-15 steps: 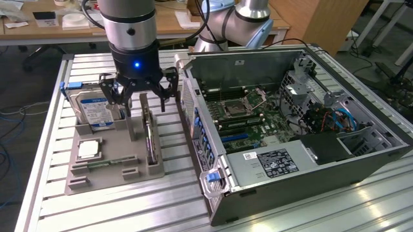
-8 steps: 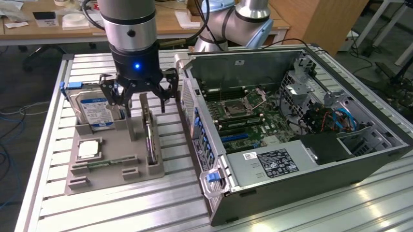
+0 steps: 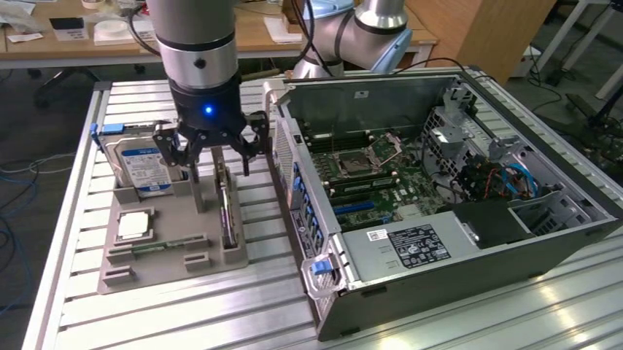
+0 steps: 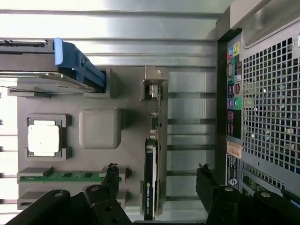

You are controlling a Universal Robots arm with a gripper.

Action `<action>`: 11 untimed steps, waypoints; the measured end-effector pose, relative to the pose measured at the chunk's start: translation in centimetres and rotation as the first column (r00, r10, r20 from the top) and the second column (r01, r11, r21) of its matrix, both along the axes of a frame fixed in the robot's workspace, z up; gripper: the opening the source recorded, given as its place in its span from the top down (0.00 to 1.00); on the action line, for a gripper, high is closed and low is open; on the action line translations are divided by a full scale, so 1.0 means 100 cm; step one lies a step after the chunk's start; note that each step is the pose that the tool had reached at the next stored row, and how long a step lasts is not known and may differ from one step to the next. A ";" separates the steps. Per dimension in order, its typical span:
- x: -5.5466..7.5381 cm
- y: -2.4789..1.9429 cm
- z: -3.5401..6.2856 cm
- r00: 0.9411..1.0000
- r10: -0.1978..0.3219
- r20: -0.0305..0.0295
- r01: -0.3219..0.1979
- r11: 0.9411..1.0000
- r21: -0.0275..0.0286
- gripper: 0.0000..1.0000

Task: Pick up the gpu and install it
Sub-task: 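Pick up the gpu and move the gpu toward the slot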

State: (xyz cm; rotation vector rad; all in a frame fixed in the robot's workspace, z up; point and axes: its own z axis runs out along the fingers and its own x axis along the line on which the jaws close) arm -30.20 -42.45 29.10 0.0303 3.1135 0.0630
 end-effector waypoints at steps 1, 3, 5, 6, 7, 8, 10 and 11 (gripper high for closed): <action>0.000 0.0000 -0.0018 1.000 0.000 0.000 0.000 1.000 0.000 0.24; 0.000 0.0000 -0.0053 1.000 0.000 0.000 0.000 1.000 0.000 0.24; 0.000 0.0005 -0.0090 1.000 0.000 0.000 0.000 1.000 0.000 0.24; 0.000 0.0008 -0.0108 1.000 0.000 0.000 0.000 1.000 0.000 0.24; 0.000 0.0014 -0.0126 1.000 0.000 0.000 0.000 1.000 0.000 0.24; 0.000 0.0021 -0.0140 1.000 0.000 0.000 0.000 1.000 -0.001 0.24; 0.000 0.0023 -0.0169 1.000 0.000 -0.001 0.000 1.000 -0.001 0.24; 0.000 0.0023 -0.0185 1.000 0.000 -0.001 0.000 1.000 -0.001 0.24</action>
